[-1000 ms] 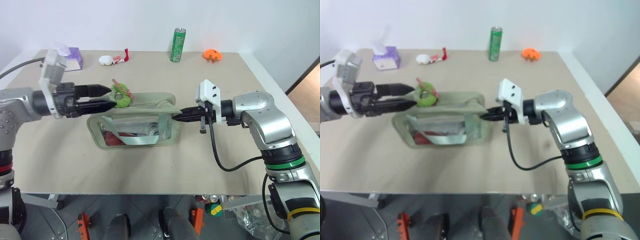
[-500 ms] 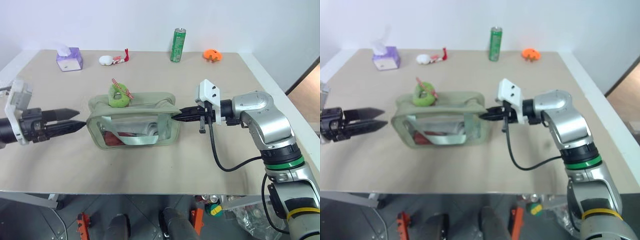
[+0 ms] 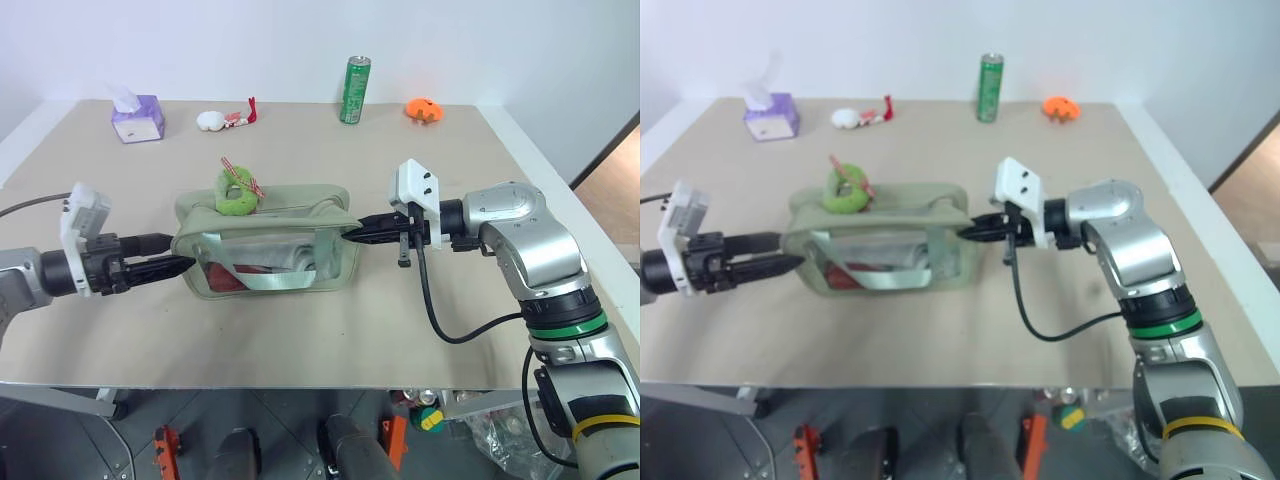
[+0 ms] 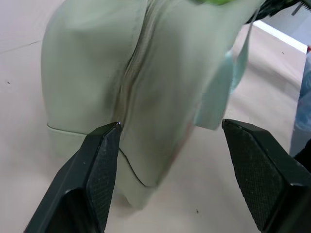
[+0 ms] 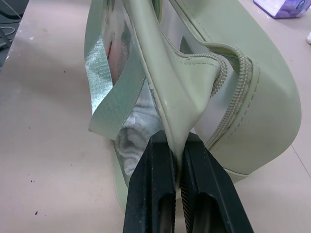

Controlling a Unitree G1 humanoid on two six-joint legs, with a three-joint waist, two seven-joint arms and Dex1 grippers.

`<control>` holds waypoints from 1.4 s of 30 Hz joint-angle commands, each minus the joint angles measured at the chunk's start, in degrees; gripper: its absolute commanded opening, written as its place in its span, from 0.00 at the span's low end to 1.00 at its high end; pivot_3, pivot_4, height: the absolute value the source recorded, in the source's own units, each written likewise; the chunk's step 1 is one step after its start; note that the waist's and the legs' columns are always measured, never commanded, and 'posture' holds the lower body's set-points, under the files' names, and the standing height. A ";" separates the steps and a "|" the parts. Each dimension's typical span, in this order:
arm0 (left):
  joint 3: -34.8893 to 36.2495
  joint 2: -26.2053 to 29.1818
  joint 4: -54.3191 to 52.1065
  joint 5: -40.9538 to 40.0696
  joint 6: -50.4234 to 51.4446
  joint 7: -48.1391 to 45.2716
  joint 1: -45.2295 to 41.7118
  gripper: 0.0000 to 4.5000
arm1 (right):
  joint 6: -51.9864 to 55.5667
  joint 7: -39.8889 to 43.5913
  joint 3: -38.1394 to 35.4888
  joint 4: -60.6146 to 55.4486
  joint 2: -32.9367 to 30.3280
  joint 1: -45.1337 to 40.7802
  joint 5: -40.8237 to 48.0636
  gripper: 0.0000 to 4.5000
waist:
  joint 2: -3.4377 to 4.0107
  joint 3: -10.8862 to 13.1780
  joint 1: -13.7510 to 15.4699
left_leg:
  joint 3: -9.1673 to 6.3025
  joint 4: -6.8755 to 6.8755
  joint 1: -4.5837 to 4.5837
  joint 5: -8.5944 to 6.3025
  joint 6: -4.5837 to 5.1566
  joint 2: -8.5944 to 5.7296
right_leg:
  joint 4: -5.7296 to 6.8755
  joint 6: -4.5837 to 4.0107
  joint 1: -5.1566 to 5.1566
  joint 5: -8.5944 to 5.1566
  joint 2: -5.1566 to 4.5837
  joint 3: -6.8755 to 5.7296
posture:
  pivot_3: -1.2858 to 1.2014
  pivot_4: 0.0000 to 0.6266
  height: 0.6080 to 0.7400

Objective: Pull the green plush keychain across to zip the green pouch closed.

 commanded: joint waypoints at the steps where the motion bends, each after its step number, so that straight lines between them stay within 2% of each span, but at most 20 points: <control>1: 1.11 -0.66 -0.91 -1.30 -0.42 -0.12 -0.54 0.44 | -0.01 -0.33 -1.48 -2.30 -0.76 -0.41 0.55 0.00 | 0.00 0.00 0.01 | 0.00 0.00 0.00 0.00 0.00 0.00 | 0.00 0.00 0.00 0.00 0.00 0.00 | 0.52 0.24 1.00; 7: 2.24 -4.10 -2.75 -2.81 0.05 3.56 -0.45 0.01 | 0.48 -0.64 -1.73 -2.81 -1.01 0.21 0.83 0.00 | 0.00 0.00 0.05 | -0.01 0.01 0.00 0.00 0.00 -0.02 | 0.00 0.01 0.02 0.00 -0.03 0.01 | 0.52 0.24 1.00; 16: 1.57 -6.76 -5.02 -2.21 -0.80 6.62 0.51 0.01 | 1.32 -0.94 -1.18 -2.49 -1.18 0.20 0.65 0.00 | -0.02 -0.01 0.22 | -0.04 0.06 0.01 0.00 0.00 -0.04 | 0.00 0.04 0.07 0.02 -0.04 0.00 | 0.52 0.24 1.00; 19: 1.15 -7.17 -5.22 -2.17 -0.91 7.08 0.19 0.00 | 4.04 -1.21 -1.16 -2.15 -1.30 -0.14 1.11 0.23 | -0.02 -0.01 0.23 | -0.03 0.08 0.01 0.00 0.00 -0.05 | 0.00 0.07 0.08 0.04 -0.05 0.01 | 0.52 0.24 1.00; 20: 1.00 -7.31 -5.29 -2.16 -0.96 7.15 0.08 0.00 | 5.11 -0.68 -1.43 -2.87 -1.72 0.04 1.87 0.24 | -0.02 -0.01 0.25 | -0.03 0.08 0.01 0.00 0.00 -0.05 | 0.00 0.07 0.08 0.04 -0.05 0.01 | 0.52 0.24 1.00; 21: 0.90 -7.43 -5.35 -2.14 -0.99 7.18 -0.01 0.00 | 5.90 -0.29 -1.80 -3.57 -2.11 0.22 2.44 0.35 | -0.01 -0.01 0.26 | -0.04 0.08 0.00 0.00 0.00 -0.06 | 0.00 0.07 0.08 0.04 -0.06 0.01 | 0.52 0.24 1.00; 24: 0.53 -7.67 -5.23 -1.97 -1.05 7.20 -0.55 0.00 | 6.84 0.22 -3.03 -4.41 -3.67 0.60 3.32 0.60 | -0.02 -0.01 0.50 | -0.06 0.08 -0.01 0.00 0.00 -0.09 | 0.00 0.08 0.08 0.03 -0.08 0.00 | 0.52 0.24 1.00; 29: 0.25 -7.60 -5.27 -1.99 -1.11 6.84 -1.02 0.00 | 3.62 1.68 -10.51 -3.05 -10.70 1.19 5.09 0.98 | 0.01 0.01 0.91 | -0.05 0.08 -0.06 0.00 0.00 -0.30 | -0.02 0.20 0.08 -0.03 -0.32 -0.01 | 0.52 0.24 1.00; 33: 0.12 -7.49 -5.04 -1.92 -1.21 6.59 -1.36 0.00 | 2.33 3.20 -14.32 -2.37 -12.76 -1.60 8.05 0.98 | 0.01 0.00 0.96 | 0.05 0.07 -0.03 0.00 0.00 -0.38 | -0.06 0.27 0.10 -0.07 -0.44 0.01 | 0.52 0.24 1.00; 36: -0.09 -7.54 -4.90 -1.84 -1.26 6.49 -1.68 0.00 | 0.44 -1.01 -15.74 0.33 -9.00 -7.36 8.63 0.98 | 0.01 0.00 0.61 | 0.03 0.07 0.01 0.01 0.01 -0.34 | -0.04 0.24 0.10 -0.01 -0.40 0.00 | 0.52 0.24 1.00; 39: -0.34 -7.55 -4.85 -1.77 -1.36 6.34 -1.81 0.00 | -3.65 -4.66 -12.87 0.64 -4.52 -10.73 5.64 0.98 | 0.01 0.00 0.24 | 0.03 0.07 0.03 0.06 0.09 -0.34 | -0.04 0.23 0.11 0.08 -0.38 0.01 | 0.52 0.24 1.00; 42: -0.39 -7.48 -4.95 -1.95 -1.38 6.24 -1.80 0.00 | -10.87 -6.78 -6.01 0.92 -1.05 -12.23 -1.88 0.98 | -0.01 -0.01 0.24 | -0.01 0.07 0.02 0.07 0.10 -0.34 | -0.04 0.24 0.13 0.07 -0.37 -0.01 | 0.52 0.24 1.00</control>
